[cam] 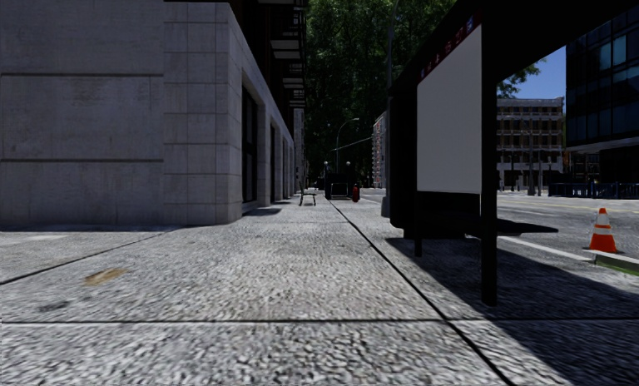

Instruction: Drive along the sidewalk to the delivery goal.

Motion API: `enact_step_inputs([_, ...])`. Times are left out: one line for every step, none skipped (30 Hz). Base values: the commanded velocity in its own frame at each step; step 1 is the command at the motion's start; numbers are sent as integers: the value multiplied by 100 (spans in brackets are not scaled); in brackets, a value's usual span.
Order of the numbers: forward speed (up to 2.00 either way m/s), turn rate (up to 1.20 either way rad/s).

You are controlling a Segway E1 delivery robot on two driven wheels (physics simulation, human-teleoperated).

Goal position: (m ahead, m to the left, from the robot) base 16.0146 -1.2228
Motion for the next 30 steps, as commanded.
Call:
enact_step_inputs([200, 0])
enact_step_inputs([200, 0])
enact_step_inputs([200, 0])
enact_step_inputs([200, 0])
enact_step_inputs([200, 0])
enact_step_inputs([200, 0])
enact_step_inputs([200, 0])
enact_step_inputs([200, 0])
enact_step_inputs([200, 0])
enact_step_inputs([200, 0])
enact_step_inputs([200, 0])
enact_step_inputs([200, 0])
enact_step_inputs([200, 0])
enact_step_inputs([200, 0])
enact_step_inputs([200, 0])
enact_step_inputs([200, 0])
enact_step_inputs([200, 0])
enact_step_inputs([200, 0])
enact_step_inputs([200, 0])
enact_step_inputs([200, -1])
enact_step_inputs([200, -2])
enact_step_inputs([200, -3])
enact_step_inputs([200, -3])
enact_step_inputs([200, -3])
enact_step_inputs([200, -3])
enact_step_inputs([200, -3])
enact_step_inputs([200, -3])
enact_step_inputs([200, -3])
enact_step_inputs([200, -3])
enact_step_inputs([200, -3])
